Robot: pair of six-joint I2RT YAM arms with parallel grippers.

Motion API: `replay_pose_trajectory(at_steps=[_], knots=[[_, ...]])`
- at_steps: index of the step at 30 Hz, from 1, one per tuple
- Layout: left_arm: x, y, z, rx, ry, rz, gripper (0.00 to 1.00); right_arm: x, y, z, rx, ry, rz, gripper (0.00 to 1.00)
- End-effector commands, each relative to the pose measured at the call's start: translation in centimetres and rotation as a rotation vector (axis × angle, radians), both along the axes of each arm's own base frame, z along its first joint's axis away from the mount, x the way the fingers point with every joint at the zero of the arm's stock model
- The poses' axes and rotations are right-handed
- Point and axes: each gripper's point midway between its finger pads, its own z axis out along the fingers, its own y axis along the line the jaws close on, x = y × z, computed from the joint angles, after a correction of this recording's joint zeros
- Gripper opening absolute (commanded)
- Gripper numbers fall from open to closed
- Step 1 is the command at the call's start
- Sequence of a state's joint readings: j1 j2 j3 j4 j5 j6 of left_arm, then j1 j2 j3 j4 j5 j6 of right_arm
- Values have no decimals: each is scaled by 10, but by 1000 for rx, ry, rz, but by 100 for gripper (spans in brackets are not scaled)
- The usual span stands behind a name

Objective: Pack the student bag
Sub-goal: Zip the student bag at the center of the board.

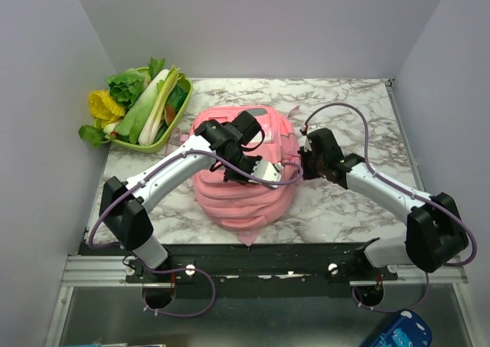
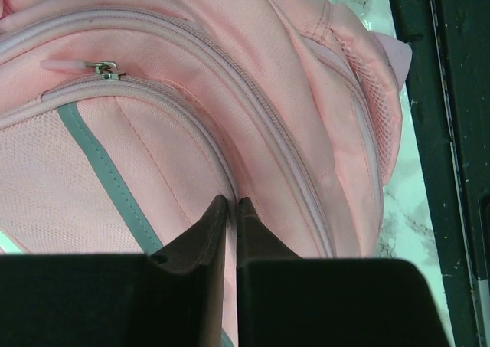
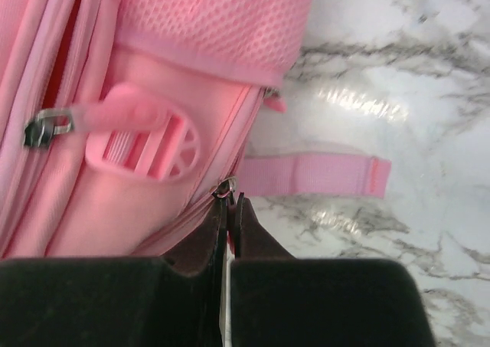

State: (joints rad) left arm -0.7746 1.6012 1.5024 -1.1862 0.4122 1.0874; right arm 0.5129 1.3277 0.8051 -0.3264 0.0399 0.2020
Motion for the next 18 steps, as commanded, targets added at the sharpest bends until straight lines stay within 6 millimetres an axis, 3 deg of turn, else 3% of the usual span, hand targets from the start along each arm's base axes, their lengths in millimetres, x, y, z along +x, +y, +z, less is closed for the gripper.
replay_pose_trajectory(at_steps=[1,3,5,12,15,16,18], knots=[[-21,11,6,35,53,-39,15,60,-26,36,-69,-140,-238,1],[-27,14,2,40,67,-50,15,77,-28,43,-63,-191,-294,1],[-30,17,1,53,72,-56,14,88,-24,48,-21,-225,-304,12],[-25,18,-5,65,59,-45,15,85,-12,49,77,-231,-289,32],[-2,1,-2,9,-2,65,37,79,-14,54,92,-248,-293,37],[5,-1,-3,11,-15,87,97,77,-19,57,91,-261,-304,38],[18,-14,7,-29,-28,165,99,74,-28,59,77,-270,-350,40]])
